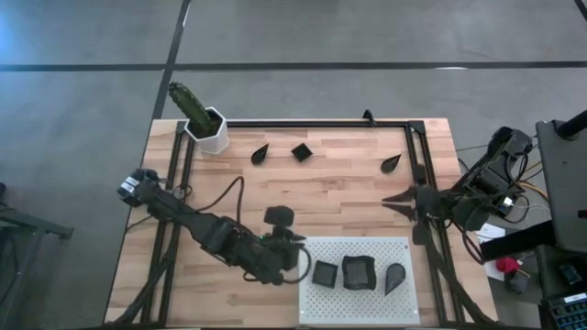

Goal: Pick & Place Mini shaped plates
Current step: Stack the drop-shaped plate on top of the drop-shaped plate on the shelf

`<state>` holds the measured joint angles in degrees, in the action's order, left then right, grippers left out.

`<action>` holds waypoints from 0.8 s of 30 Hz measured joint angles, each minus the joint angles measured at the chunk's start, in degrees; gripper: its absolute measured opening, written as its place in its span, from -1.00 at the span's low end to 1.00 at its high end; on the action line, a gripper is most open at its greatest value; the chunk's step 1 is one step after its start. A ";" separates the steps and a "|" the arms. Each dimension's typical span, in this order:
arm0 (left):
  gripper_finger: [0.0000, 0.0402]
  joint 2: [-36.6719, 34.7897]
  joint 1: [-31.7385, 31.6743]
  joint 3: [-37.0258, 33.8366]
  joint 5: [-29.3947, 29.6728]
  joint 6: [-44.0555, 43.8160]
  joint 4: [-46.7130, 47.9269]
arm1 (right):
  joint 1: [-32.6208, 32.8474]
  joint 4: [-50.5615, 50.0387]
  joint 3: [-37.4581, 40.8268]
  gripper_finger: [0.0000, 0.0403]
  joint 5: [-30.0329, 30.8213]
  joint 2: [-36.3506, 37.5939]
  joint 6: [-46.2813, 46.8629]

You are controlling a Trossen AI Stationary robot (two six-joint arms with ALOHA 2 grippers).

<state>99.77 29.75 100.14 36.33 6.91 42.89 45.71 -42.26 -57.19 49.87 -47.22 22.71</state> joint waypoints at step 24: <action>-0.68 -1.40 -0.22 -0.09 6.63 -27.48 1.29 | -9.33 -43.34 0.00 -0.79 7.98 1.12 70.99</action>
<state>98.37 29.53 100.05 42.96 -20.57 44.18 36.39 -85.59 -57.19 57.85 -46.10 93.70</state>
